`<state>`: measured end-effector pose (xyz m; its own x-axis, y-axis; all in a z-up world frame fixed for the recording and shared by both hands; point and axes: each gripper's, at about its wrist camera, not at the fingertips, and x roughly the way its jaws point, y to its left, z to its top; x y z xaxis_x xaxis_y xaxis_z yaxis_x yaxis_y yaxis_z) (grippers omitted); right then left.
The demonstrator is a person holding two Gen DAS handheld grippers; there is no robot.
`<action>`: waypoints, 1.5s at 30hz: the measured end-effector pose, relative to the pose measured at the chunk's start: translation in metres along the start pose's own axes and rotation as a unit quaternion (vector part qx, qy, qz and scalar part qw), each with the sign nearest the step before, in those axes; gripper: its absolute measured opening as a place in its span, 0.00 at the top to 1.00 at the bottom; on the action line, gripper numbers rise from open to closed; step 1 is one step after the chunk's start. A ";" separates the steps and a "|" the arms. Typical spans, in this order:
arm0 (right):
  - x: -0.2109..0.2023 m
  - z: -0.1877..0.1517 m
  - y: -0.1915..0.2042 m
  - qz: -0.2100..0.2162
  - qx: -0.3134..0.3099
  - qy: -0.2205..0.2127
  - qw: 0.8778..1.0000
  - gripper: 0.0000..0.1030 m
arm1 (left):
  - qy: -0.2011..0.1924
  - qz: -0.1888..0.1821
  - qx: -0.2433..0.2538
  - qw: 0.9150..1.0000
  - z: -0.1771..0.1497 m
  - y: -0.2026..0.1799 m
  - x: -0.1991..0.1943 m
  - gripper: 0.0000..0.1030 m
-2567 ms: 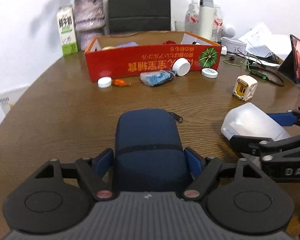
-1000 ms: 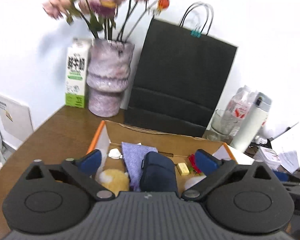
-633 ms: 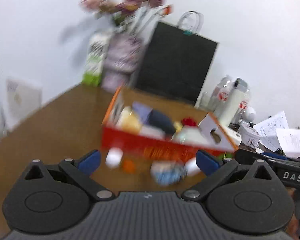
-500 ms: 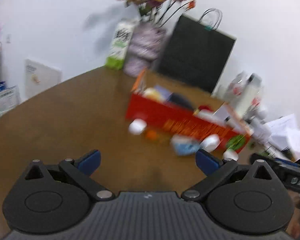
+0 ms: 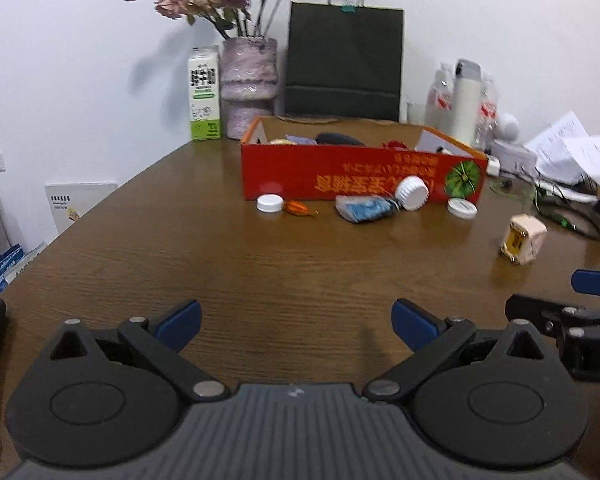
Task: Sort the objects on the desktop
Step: 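Move both tools back from the box over the table items, then grasp the blue snack packet with the left tool while the right grasps the beige cube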
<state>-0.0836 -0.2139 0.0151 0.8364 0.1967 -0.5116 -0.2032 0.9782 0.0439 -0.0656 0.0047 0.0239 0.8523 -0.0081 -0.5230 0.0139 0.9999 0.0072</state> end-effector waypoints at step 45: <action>0.008 0.018 -0.009 0.046 0.024 0.016 0.999 0.53 | 0.028 -0.094 -0.005 0.995 0.022 -0.013 0.016 0.90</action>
<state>-0.0659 -0.2203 0.0264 0.7986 0.2845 -0.5304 -0.2530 0.9583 0.1330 -0.0404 -0.0083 0.0341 0.8048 -0.1949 -0.5606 0.1648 0.9808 -0.1044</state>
